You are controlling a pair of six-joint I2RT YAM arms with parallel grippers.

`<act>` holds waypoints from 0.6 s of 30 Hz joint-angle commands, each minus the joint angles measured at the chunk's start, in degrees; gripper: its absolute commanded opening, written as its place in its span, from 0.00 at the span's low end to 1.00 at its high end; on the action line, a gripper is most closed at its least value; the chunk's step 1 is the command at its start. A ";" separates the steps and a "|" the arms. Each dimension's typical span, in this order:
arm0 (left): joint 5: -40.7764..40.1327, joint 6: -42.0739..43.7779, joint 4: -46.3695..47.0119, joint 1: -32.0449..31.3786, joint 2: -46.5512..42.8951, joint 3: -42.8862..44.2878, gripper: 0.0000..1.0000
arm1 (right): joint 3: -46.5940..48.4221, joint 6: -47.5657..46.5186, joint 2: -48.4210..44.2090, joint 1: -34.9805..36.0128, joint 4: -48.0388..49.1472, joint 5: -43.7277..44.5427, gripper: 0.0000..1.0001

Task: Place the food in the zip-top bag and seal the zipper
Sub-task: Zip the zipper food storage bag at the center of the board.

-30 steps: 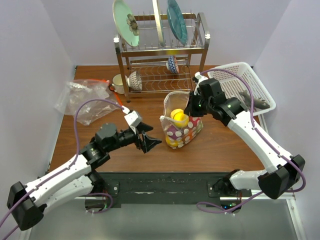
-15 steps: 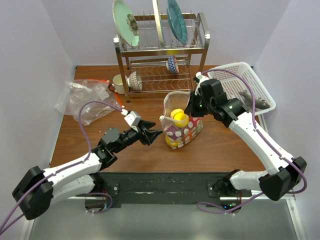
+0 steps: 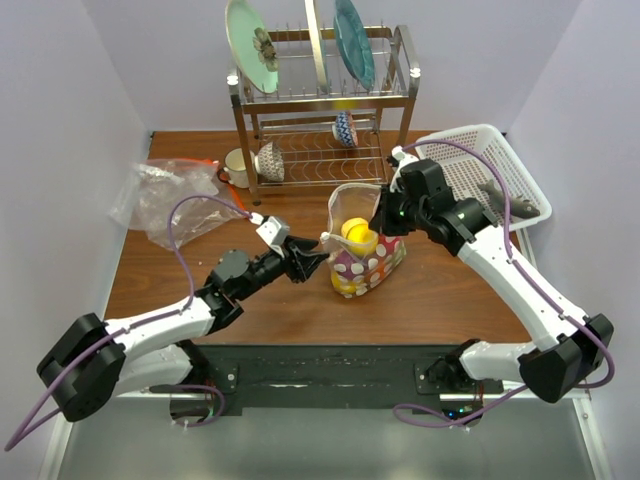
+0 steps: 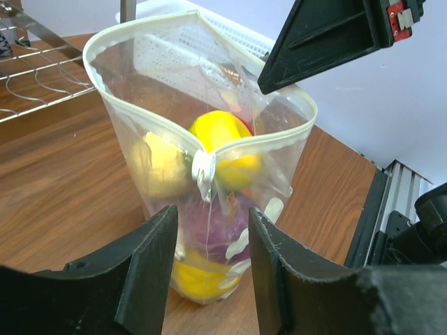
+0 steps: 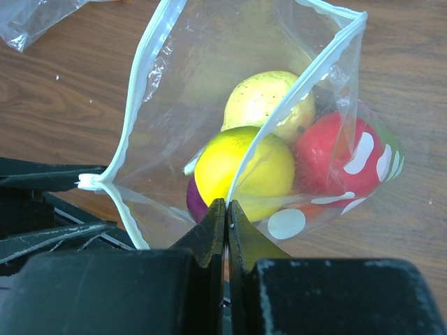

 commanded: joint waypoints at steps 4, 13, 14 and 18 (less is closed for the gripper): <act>-0.14 -0.54 5.61 -0.29 3.24 4.34 0.41 | -0.65 -0.49 -2.42 0.13 1.72 -0.22 0.00; 1.18 1.22 2.45 -0.29 6.06 8.04 0.00 | -0.74 -0.58 -3.64 0.05 0.93 0.21 0.00; 0.92 1.92 1.83 -0.38 5.62 8.21 0.00 | -0.74 -0.93 -3.91 0.13 0.93 0.30 0.01; 3.44 5.69 -3.51 -0.20 2.20 10.49 0.00 | -1.00 -4.52 -6.19 0.05 1.72 -0.13 0.34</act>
